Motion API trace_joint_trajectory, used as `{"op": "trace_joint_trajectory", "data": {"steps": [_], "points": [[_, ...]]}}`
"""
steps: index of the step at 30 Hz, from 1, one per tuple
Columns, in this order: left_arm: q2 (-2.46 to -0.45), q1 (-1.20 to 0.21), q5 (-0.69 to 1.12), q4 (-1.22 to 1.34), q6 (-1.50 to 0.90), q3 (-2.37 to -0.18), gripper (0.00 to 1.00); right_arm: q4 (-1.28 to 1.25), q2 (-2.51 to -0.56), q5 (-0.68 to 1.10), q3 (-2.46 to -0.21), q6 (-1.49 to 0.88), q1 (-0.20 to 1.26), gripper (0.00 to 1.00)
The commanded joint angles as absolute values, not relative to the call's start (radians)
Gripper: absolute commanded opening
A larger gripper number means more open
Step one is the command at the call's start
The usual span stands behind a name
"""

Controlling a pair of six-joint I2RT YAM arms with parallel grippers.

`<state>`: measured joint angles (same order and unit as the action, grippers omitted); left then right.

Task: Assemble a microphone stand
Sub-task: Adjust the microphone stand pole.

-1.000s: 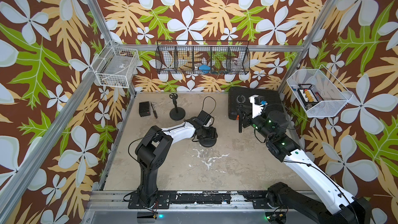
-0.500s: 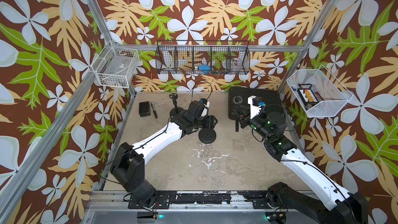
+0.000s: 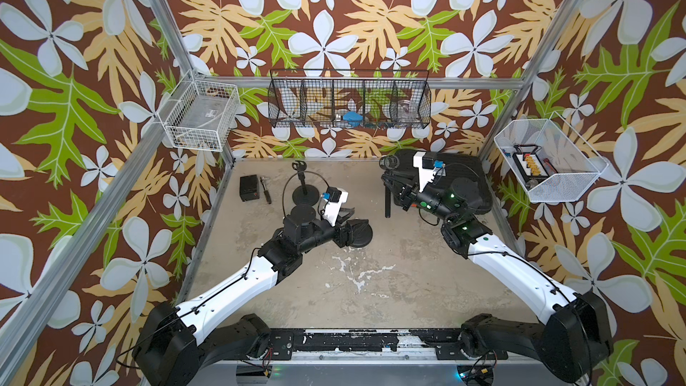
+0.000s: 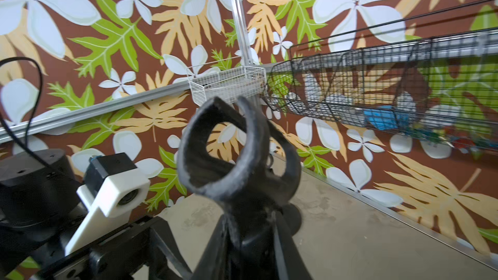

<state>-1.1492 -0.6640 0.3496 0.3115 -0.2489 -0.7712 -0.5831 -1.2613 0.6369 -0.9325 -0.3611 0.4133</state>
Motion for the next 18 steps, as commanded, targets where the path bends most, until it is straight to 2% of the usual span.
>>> {"op": "trace_joint_trajectory", "data": {"steps": [1,4,12,18], "points": [[-1.181,-0.663,0.406,0.399,-0.193,-0.799,0.66,-0.646,-1.264,0.742,-0.95,-0.376,0.419,0.06],[-1.204,-0.663,0.417,0.448,-0.187,-0.795,0.65,-0.639,-1.261,0.761,-0.952,-0.371,0.421,0.06],[-1.284,-0.663,0.55,0.531,-0.223,-0.842,0.57,-0.691,-1.263,0.787,-0.938,-0.389,0.42,0.06],[-1.342,-0.663,0.595,0.537,-0.225,-0.873,0.58,-0.722,-1.274,0.807,-0.94,-0.406,0.422,0.06]]}}
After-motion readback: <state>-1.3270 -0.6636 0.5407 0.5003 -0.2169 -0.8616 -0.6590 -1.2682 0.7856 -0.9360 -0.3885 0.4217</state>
